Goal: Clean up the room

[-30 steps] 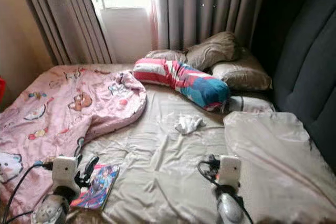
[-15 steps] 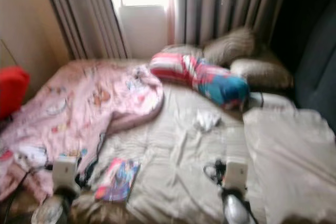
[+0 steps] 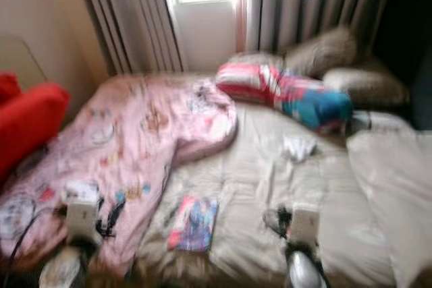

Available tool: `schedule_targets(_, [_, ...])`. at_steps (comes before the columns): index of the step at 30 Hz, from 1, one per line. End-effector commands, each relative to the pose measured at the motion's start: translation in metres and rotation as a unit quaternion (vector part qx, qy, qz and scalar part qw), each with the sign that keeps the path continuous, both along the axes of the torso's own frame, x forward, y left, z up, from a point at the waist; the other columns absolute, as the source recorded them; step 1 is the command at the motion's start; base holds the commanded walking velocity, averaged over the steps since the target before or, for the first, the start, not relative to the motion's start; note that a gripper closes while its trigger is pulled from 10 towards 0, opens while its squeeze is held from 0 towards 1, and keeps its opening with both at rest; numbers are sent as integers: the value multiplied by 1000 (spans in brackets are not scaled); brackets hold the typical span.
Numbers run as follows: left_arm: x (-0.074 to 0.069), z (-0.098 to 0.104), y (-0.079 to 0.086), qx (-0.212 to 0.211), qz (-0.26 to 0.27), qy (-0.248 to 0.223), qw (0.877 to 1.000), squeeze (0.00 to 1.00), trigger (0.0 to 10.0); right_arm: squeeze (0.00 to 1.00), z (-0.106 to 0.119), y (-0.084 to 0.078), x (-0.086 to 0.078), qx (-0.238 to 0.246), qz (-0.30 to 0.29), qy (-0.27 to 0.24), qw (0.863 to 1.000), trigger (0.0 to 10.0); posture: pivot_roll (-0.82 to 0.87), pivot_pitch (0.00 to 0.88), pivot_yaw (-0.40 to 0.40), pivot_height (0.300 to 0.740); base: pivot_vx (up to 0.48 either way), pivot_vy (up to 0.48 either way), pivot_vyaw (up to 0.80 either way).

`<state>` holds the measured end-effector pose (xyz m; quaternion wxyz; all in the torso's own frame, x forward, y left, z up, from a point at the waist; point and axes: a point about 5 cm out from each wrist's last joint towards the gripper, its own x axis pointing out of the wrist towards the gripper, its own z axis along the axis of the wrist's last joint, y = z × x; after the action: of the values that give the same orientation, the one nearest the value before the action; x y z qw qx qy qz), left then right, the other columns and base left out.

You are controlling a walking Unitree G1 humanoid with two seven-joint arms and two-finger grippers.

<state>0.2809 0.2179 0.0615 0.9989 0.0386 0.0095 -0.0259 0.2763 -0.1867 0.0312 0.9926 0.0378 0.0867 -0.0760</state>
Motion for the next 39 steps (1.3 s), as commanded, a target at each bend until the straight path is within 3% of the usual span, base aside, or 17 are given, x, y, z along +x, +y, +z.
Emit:
schedule_targets(1, [-2, -1, 8, 5, 10, 7, 1000, 0, 10000, 0, 2, 10, 3, 8, 12, -5, 1000, 10000, -53, 54, 54, 740, 0, 480, 0])
schedule_targets(5, [-3, -2, 7, 4, 12, 6, 1000, 0, 10000, 0, 3, 9, 3, 6, 13, -4, 1000, 10000, -50, 56, 49, 740, 0, 435, 0])
schedule_targets(26, [-4, -1, 5, 2, 7, -2, 1000, 0, 10000, 0, 2, 12, 5, 9, 26, 1, 1000, 10000, -45, 56, 44, 740, 0, 0, 0])
schedule_targets(34, [-2, 2, 4, 0, 2, -4, 1000, 0, 10000, 0, 5, 18, 5, 1, 57, -13, 998, 10000, -44, 47, 50, 740, 0, 0, 0])
schedule_targets(39, [-1, 3, 5, 0, 1, -6, 1000, 0, 10000, 0, 7, 21, 4, 11, 61, -22, 998, 10000, -48, 50, 56, 740, 0, 0, 751])
